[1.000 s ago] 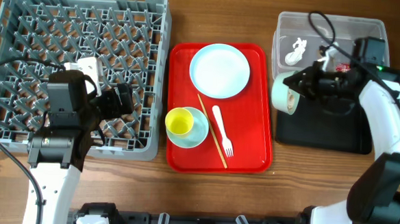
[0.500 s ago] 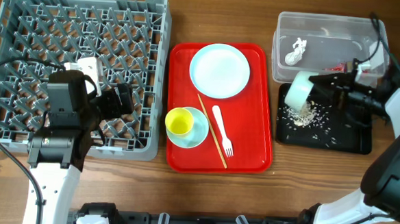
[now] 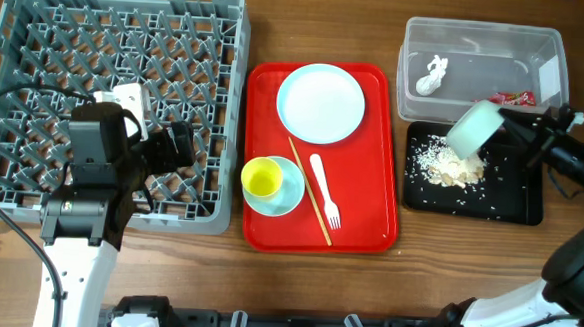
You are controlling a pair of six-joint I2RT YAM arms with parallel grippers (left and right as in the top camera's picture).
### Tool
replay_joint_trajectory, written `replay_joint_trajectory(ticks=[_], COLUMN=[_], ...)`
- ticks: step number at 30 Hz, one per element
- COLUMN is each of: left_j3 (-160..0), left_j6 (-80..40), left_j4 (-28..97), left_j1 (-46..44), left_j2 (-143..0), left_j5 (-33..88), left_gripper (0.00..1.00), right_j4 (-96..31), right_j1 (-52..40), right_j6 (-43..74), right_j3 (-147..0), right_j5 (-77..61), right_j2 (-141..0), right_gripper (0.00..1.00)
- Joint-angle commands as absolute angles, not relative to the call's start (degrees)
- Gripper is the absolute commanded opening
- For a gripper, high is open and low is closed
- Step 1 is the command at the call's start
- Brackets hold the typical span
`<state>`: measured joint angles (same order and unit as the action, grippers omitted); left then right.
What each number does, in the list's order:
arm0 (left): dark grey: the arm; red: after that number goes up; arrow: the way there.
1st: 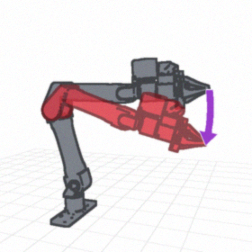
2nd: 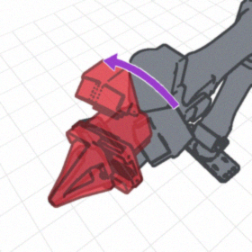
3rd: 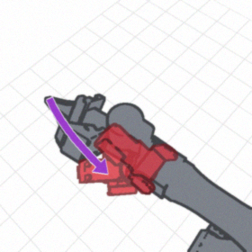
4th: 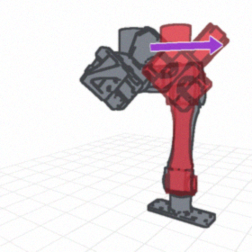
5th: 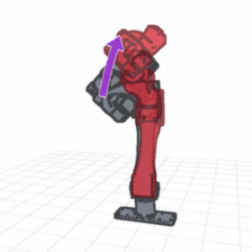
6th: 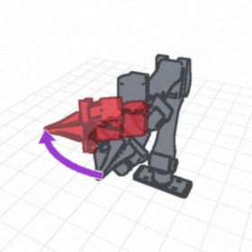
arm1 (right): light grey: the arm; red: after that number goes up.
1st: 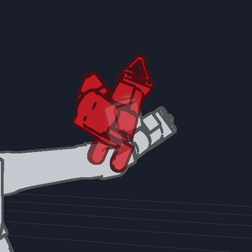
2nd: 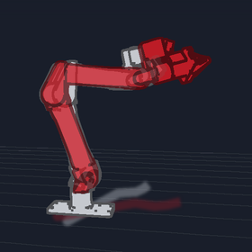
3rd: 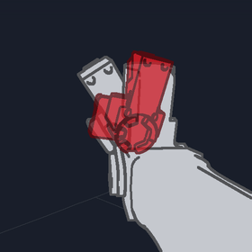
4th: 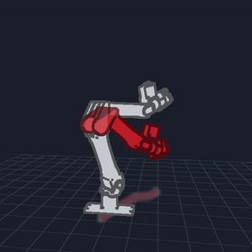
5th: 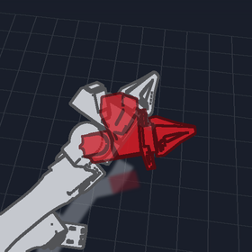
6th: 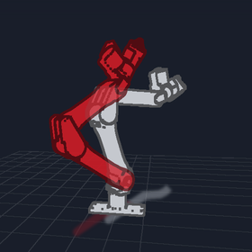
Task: Sort waste into correct bins and load items into the dishwasher rack
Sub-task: 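Tip the rice bowl over the black tray to pour out rice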
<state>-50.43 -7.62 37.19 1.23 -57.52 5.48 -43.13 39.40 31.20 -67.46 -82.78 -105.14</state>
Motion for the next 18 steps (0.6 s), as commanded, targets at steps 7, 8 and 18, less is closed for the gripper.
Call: replay_joint_trajectory(ticks=[7,8,18], left_j3=[-51.66,-51.66,-51.66], left_j6=[-7.92,-7.92,-7.92], left_j4=[37.17,37.17,37.17], left_j1=[1.23,1.23,1.23], left_j2=[-56.99,-56.99,-56.99], left_j5=[6.17,6.17,6.17], left_gripper=[1.00,1.00,1.00], right_j4=[-42.26,-42.24,-42.04], right_j1=[43.79,43.81,43.79], right_j6=[39.81,40.66,42.92], right_j3=[-67.00,-67.00,-67.00], right_j5=[-92.92,-92.92,-92.90], right_j2=[-106.19,-106.19,-106.19], right_gripper=[0.04,0.04,0.04])
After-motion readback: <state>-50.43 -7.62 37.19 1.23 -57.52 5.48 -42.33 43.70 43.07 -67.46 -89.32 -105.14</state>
